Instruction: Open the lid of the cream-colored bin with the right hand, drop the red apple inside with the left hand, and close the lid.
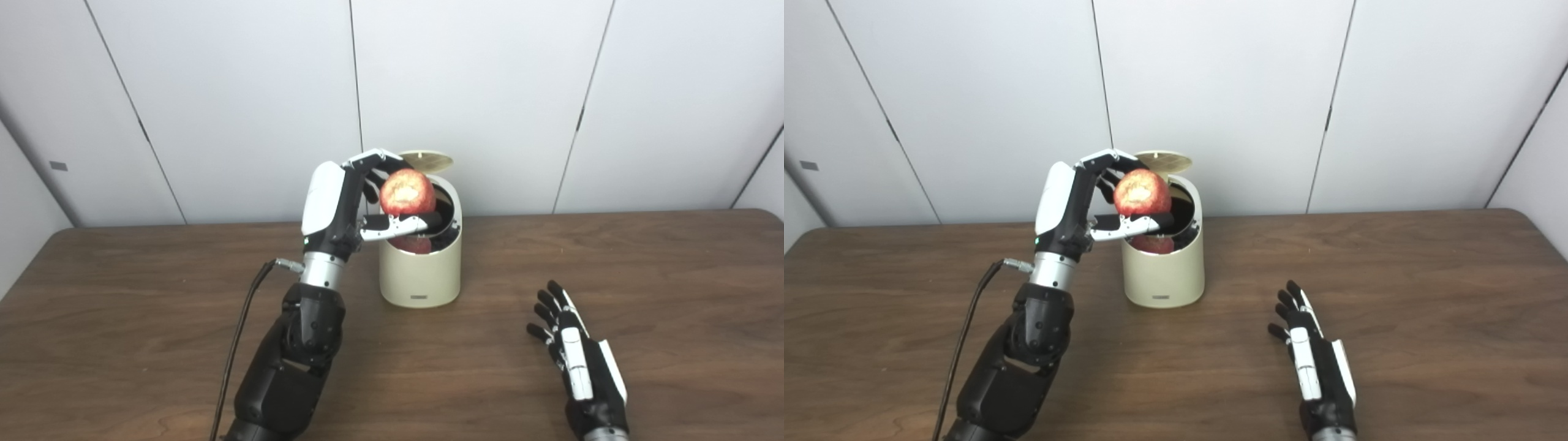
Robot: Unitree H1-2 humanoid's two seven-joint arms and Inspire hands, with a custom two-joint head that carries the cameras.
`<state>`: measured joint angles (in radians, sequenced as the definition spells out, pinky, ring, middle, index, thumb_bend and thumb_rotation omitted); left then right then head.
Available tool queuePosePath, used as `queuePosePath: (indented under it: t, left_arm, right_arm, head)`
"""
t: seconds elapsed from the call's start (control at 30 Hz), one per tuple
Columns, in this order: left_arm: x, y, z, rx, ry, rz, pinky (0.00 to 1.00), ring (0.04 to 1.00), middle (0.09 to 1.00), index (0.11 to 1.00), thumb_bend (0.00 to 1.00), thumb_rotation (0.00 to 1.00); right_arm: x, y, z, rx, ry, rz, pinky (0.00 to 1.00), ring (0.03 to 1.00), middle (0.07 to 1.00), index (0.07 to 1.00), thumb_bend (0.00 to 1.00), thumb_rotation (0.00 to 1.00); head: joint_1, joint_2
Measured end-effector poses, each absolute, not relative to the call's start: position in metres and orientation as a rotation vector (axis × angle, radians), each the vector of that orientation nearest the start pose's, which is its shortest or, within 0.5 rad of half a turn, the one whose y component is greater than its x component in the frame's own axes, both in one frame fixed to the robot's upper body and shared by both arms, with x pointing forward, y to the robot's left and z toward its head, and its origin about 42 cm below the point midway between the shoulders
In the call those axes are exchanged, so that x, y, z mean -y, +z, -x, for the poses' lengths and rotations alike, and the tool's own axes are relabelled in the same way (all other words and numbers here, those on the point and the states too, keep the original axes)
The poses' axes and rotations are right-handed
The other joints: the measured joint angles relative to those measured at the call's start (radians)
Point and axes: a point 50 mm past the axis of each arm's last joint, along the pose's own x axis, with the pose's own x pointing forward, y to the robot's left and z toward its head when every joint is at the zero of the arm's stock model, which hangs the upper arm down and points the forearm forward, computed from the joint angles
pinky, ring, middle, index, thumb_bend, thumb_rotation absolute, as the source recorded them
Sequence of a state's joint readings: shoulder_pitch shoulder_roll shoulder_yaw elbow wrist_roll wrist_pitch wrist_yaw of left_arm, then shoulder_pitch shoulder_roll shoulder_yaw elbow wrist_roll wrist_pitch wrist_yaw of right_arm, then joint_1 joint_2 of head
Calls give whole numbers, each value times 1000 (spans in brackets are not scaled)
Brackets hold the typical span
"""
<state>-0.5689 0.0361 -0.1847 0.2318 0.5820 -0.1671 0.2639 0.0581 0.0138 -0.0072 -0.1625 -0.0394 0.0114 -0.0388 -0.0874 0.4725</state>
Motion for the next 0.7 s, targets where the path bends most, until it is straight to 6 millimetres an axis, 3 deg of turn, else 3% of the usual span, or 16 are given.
queuePosePath:
  t: [0.27, 0.43, 0.7]
  left_arm:
    - [-121, 239, -431, 611, -28, -628, 338, 433, 558, 504, 469, 0]
    - [-121, 230, -441, 571, -34, -645, 336, 437, 564, 503, 469, 0]
    - [-117, 233, -462, 570, -36, -677, 378, 434, 574, 491, 470, 0]
  right_arm:
    - [214, 124, -265, 97, -66, 19, 846, 922, 930, 953, 495, 983]
    - [214, 125, -265, 97, -67, 17, 839, 917, 926, 953, 493, 983]
    - [214, 122, -268, 99, -71, 14, 843, 917, 919, 961, 494, 986]
  head:
    - [2, 3]
    - [0, 3]
    - [-6, -8]
